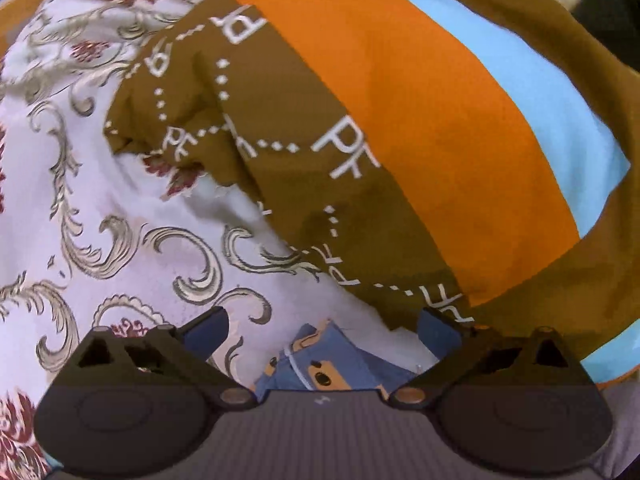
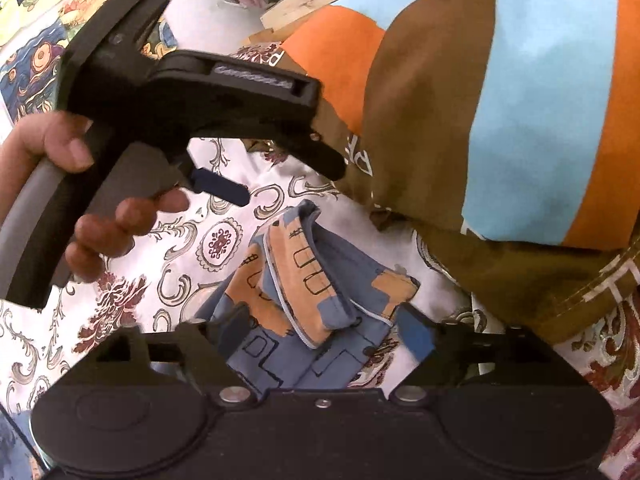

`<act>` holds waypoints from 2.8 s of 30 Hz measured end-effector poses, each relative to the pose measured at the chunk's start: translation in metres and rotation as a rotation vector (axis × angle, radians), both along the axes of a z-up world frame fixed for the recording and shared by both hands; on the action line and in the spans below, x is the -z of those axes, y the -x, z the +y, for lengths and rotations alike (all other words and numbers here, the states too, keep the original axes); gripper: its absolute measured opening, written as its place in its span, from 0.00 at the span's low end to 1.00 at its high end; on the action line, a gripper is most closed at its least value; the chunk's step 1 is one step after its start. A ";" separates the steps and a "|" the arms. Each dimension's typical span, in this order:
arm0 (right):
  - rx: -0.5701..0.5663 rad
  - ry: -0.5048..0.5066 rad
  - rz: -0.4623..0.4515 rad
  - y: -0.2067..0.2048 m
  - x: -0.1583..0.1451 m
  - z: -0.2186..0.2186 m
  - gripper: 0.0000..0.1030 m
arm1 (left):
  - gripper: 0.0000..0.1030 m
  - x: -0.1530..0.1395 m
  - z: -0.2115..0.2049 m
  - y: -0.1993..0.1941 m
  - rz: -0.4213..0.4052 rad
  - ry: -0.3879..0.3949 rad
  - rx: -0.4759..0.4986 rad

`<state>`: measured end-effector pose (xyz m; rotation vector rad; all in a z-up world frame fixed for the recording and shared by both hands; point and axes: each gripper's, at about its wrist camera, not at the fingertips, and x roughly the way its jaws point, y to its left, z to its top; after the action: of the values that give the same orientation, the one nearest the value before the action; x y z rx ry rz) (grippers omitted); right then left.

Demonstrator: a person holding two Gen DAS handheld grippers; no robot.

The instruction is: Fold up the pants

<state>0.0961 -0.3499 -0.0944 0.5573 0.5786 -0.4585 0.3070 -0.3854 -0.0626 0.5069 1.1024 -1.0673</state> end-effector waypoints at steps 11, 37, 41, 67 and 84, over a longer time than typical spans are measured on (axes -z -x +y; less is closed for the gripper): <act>-0.041 0.097 -0.003 -0.007 -0.005 0.008 0.99 | 1.00 0.007 -0.016 0.016 -0.074 -0.107 0.158; -0.039 0.019 0.057 -0.010 0.004 -0.006 0.16 | 0.29 0.010 -0.023 0.005 -0.046 -0.281 0.014; -0.013 0.032 0.031 -0.003 -0.004 -0.009 0.14 | 0.11 0.007 -0.022 0.005 -0.066 -0.270 -0.026; 0.070 0.116 0.107 0.016 -0.013 -0.008 0.87 | 0.97 -0.032 0.085 0.014 -0.253 0.089 -0.245; -0.089 0.143 0.178 0.018 -0.007 0.023 0.96 | 0.88 0.031 0.296 0.009 -0.336 -0.015 -0.464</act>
<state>0.0785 -0.3266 -0.0879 0.3547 0.7318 -0.4640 0.2981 -0.0899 -0.0934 0.3976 0.8714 -0.5446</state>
